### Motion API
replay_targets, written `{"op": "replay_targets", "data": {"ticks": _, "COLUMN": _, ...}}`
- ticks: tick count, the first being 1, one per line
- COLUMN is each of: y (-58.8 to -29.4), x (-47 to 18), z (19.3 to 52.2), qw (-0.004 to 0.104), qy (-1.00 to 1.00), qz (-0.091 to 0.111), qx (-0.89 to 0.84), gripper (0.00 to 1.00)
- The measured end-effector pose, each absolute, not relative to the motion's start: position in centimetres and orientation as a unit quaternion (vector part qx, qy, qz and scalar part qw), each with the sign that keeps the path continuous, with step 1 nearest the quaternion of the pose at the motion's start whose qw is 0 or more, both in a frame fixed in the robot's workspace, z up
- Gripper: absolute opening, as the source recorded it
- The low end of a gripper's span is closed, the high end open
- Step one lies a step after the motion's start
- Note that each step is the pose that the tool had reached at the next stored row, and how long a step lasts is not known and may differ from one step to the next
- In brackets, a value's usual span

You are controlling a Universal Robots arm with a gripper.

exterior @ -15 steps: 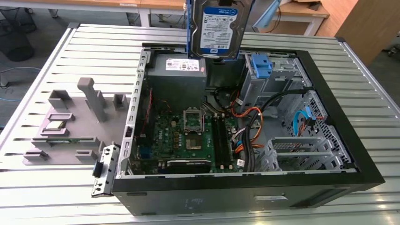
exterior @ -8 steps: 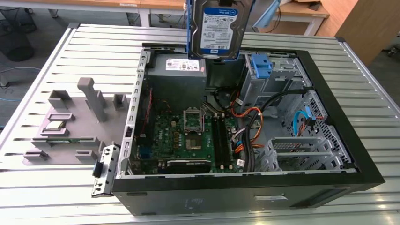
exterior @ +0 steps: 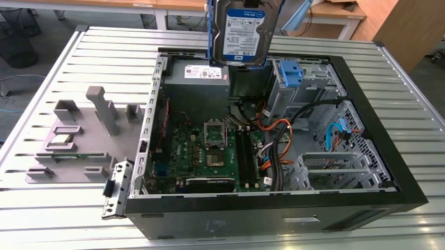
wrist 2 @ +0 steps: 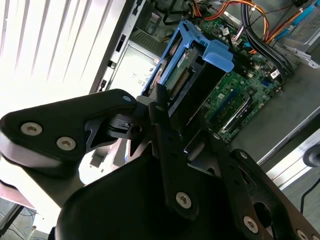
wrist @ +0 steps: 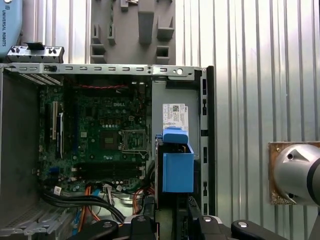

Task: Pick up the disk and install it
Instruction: 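Pick up the disk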

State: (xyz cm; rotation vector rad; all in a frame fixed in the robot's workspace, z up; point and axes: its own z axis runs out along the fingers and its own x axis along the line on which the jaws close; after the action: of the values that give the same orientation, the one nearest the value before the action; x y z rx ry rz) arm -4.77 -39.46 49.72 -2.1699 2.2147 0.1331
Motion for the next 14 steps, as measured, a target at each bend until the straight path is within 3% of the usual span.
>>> {"op": "replay_targets", "data": {"ticks": 14, "y": -39.77, "x": -4.76, "z": 49.73, "qw": 0.019, "qy": 0.713, "qz": 0.043, "qx": -0.699, "gripper": 0.35}}
